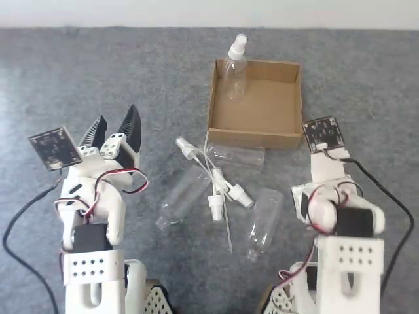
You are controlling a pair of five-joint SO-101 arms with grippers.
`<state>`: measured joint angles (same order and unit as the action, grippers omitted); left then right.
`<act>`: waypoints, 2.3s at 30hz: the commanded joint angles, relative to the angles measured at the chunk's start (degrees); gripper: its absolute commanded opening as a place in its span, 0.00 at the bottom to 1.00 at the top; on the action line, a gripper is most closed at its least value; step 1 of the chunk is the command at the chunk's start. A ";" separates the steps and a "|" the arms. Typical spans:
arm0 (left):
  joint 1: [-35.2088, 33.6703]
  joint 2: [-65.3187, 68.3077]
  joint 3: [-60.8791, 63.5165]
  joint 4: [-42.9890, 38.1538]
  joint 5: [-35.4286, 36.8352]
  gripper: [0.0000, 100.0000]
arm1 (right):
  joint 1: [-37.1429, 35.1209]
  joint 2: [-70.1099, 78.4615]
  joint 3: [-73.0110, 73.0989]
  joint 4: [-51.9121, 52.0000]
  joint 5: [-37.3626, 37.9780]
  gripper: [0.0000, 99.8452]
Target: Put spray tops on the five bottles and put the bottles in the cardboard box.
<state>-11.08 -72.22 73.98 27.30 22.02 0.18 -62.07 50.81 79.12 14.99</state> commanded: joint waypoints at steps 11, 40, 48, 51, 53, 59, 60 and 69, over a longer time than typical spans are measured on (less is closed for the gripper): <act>0.18 0.62 -0.75 -1.76 -0.62 0.22 | -12.18 -13.93 -0.62 -0.66 -14.95 0.10; 0.18 0.62 -0.75 -1.76 -0.62 0.22 | -16.75 -14.55 26.55 -51.30 -19.60 0.10; 2.81 0.35 -0.84 -1.32 -2.11 0.22 | -9.45 -14.55 31.56 -57.89 -19.60 0.10; 5.10 0.44 -0.84 -1.23 -5.80 0.22 | -7.25 -14.55 31.65 -57.80 -19.60 0.10; 5.54 0.26 -1.27 0.00 -6.95 0.22 | -6.11 -14.55 32.18 -57.89 -19.60 0.10; 5.10 0.62 -9.36 10.64 -6.86 0.22 | -3.03 -14.55 32.53 -57.89 -19.60 0.10; 5.45 0.62 -10.77 12.57 -6.86 0.22 | -2.95 -14.55 32.53 -57.89 -19.60 0.10; 5.63 0.79 -18.15 20.22 -6.68 0.22 | -2.86 -14.55 33.49 -57.89 -19.60 0.10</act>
<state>-5.71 -72.22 61.14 45.93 15.52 -3.60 -75.34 85.36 22.59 -4.18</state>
